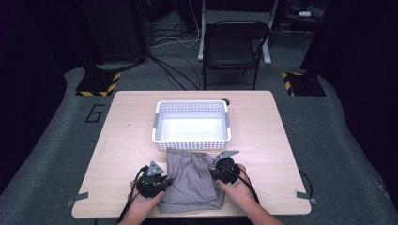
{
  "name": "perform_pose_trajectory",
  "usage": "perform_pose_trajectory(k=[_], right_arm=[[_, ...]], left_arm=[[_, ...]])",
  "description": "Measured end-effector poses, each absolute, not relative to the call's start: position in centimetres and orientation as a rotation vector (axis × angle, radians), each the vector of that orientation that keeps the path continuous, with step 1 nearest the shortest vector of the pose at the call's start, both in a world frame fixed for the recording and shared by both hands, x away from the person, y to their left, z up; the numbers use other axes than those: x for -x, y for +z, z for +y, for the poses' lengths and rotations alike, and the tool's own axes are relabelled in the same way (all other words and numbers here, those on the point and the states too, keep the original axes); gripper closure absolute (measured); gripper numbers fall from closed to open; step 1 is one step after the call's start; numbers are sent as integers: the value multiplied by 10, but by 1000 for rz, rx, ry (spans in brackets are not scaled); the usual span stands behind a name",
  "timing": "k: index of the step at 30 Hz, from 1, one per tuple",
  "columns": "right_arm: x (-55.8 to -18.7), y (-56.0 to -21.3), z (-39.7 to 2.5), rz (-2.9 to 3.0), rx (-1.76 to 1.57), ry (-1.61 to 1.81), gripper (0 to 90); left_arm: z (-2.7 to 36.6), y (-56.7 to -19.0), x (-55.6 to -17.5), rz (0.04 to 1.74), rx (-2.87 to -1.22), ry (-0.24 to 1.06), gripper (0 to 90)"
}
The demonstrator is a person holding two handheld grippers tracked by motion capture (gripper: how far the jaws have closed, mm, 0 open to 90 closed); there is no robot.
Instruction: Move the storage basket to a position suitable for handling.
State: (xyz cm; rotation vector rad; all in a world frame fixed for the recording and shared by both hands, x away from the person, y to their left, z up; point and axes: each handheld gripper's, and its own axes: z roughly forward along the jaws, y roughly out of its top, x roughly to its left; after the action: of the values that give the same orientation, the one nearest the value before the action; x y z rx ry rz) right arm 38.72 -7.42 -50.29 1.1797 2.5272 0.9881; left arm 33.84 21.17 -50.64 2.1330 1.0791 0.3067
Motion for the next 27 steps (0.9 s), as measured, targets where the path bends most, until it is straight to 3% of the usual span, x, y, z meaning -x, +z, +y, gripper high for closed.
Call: perform_pose_trajectory(k=[27], right_arm=[[-387, -484, -79, 2613, -1194, 939, 778]], left_arm=[[214, -498, -336, 1098, -2132, 247, 768]])
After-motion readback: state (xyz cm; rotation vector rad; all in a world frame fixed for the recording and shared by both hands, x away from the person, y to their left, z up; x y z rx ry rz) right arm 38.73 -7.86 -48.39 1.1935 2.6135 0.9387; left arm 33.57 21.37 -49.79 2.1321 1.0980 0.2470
